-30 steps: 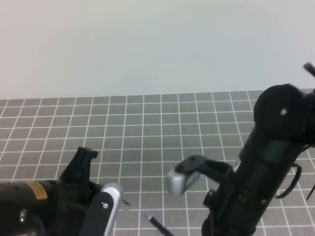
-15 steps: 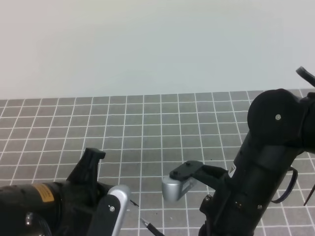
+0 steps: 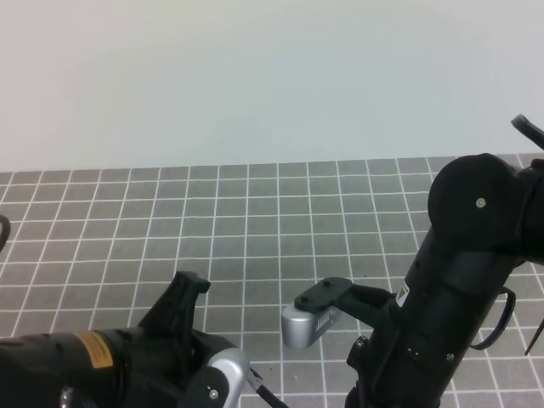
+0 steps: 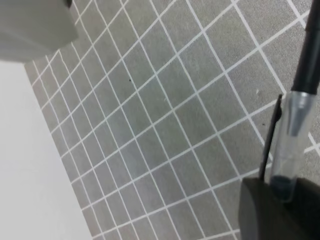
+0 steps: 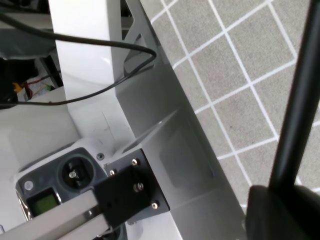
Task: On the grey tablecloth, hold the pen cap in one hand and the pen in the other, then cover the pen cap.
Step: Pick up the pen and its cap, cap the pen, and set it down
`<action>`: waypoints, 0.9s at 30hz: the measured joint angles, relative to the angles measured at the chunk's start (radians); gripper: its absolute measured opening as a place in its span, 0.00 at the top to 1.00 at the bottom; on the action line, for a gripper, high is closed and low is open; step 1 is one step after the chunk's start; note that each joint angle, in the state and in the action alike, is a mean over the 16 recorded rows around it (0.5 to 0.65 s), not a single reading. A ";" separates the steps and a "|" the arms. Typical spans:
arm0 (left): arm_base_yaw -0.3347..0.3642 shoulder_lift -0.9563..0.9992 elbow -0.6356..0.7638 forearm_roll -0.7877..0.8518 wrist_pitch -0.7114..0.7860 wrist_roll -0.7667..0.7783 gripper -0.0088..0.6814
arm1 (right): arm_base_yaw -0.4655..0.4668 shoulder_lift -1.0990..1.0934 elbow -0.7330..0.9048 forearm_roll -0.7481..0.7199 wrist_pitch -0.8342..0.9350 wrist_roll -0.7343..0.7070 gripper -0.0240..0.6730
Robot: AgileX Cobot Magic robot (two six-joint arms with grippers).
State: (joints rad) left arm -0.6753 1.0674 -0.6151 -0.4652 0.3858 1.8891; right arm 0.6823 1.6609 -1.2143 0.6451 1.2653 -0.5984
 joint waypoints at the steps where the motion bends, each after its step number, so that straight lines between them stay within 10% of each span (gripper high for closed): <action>1: -0.005 -0.001 0.000 0.000 0.000 0.004 0.92 | 0.000 0.000 0.000 0.000 -0.003 -0.002 0.97; 27: -0.152 0.001 0.000 0.014 -0.021 0.056 0.90 | 0.000 -0.001 -0.011 0.017 -0.035 -0.057 0.97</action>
State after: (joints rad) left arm -0.8277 1.0681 -0.6152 -0.4511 0.3653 1.9451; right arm 0.6823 1.6594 -1.2253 0.6619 1.2304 -0.6553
